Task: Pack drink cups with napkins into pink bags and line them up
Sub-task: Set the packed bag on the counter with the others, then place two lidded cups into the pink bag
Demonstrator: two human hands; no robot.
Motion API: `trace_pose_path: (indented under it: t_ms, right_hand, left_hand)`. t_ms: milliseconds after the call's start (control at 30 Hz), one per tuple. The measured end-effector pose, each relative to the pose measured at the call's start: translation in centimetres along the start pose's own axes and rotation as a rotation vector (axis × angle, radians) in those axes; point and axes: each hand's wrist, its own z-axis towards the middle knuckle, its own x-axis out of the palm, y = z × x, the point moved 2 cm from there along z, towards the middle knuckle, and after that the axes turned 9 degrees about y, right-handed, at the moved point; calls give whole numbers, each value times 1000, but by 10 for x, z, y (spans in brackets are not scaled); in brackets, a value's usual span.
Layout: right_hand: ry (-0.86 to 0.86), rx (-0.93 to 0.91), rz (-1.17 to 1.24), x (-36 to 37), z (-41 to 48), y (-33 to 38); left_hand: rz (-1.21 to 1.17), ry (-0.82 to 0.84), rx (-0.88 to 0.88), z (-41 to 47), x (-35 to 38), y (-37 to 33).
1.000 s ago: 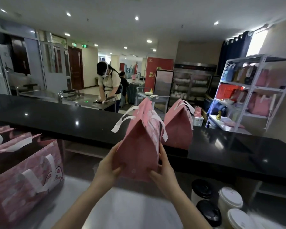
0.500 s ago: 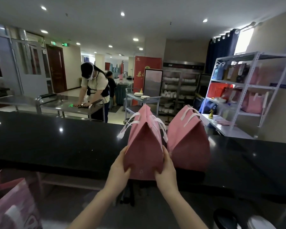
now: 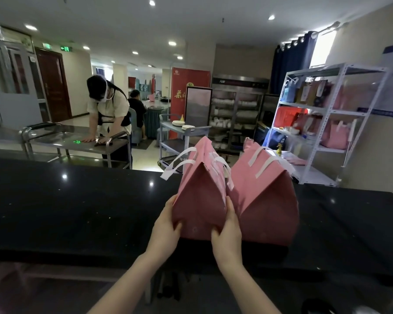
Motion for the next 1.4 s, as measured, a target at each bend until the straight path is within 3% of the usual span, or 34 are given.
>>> trace_pose_path:
  t_ms: [167, 300, 467, 667, 1000, 1200, 1400]
  right_hand:
    - [23, -139, -73, -19, -27, 7]
    - [94, -348, -271, -44, -58, 20]
    - [493, -540, -485, -49, -99, 35]
    - [765, -740, -574, -11, -146, 56]
    - [873, -1008, -509, 97, -206, 138]
    - [876, -1100, -504, 172, -218, 198]
    - [903, -1228, -656, 241, -221, 233]
  left_hand:
    - [25, -21, -34, -24, -11, -7]
    - [204, -79, -46, -73, -35, -17]
    - [450, -55, -146, -163, -71, -28]
    - [632, -195, -298, -282, -119, -39]
    - [887, -415, -507, -382, -219, -39]
    - [998, -226, -494, -375, -270, -1]
    - [990, -60, -244, -381, -285, 21]
